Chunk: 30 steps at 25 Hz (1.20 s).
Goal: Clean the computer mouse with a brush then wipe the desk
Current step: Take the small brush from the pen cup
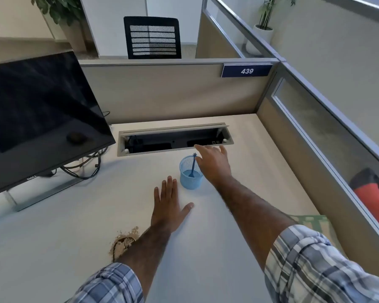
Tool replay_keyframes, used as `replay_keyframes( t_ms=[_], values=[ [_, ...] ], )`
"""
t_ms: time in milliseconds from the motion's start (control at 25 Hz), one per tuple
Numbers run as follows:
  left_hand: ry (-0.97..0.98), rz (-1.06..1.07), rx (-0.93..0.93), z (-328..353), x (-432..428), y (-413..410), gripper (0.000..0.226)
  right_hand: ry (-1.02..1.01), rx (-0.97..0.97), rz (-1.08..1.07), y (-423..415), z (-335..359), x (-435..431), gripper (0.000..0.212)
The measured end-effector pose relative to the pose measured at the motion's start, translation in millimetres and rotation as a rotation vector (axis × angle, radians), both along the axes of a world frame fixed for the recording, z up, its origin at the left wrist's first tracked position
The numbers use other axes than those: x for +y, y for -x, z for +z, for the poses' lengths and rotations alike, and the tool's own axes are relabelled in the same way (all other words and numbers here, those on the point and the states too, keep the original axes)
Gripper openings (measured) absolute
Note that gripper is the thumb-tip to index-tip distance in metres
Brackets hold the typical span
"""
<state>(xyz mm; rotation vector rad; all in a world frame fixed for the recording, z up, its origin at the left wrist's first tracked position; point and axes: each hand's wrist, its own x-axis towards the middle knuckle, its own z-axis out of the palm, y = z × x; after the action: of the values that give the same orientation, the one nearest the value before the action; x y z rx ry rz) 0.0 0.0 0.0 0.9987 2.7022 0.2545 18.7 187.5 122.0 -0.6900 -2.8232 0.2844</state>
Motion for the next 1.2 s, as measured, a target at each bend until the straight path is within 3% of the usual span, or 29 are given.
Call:
replay_keyframes(
  t_ms=[400,760,1200],
  values=[
    [0.023,-0.025,0.06,-1.0,-1.1,-1.0,0.098,0.034,-0.014,-0.007,15.7,-4.3,5.6,0.024],
    [0.015,0.022,0.026,6.9,-1.3,-5.0,0.101,0.026,-0.012,0.004,22.1,-4.5,10.7,0.025],
    [0.042,0.012,0.044,6.3,-1.3,-5.3,0.1,0.039,-0.011,0.026,16.8,-5.4,8.0,0.011]
  ],
)
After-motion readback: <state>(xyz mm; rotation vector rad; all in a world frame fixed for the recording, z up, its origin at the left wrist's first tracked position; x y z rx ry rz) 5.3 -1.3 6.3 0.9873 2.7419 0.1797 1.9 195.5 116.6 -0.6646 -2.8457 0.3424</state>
